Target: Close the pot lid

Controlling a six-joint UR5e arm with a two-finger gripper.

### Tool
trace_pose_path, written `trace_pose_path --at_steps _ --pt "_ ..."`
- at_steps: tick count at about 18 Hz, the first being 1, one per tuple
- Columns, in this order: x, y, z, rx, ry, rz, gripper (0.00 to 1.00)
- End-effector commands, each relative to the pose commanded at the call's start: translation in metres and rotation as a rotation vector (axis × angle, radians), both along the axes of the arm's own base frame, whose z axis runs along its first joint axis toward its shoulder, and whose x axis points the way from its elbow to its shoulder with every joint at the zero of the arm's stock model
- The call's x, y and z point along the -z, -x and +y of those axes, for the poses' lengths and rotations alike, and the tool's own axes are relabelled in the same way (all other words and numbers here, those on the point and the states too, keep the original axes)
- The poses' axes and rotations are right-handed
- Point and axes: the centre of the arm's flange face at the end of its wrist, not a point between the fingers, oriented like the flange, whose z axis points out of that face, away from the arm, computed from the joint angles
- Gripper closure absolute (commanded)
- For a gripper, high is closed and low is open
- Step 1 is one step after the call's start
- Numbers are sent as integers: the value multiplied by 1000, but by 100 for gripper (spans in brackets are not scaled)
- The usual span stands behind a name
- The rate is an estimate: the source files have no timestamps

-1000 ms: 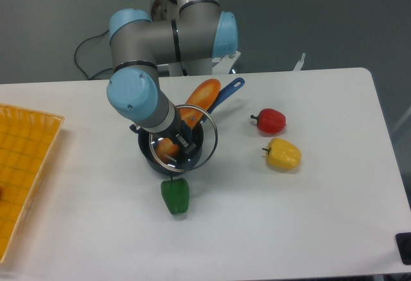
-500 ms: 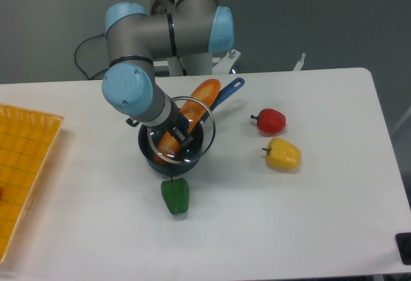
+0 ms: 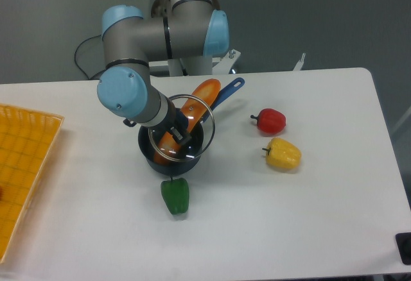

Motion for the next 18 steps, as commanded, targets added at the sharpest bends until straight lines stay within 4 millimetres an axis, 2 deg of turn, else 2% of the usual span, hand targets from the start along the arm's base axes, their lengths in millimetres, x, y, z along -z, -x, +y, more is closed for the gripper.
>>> trace_pose_path --at_steps 6,13,18 --pt "-1 -9 1 11 6 -1 61" --pt "9 -20 4 23 15 -4 61" --pt "11 -21 5 14 16 -1 61"
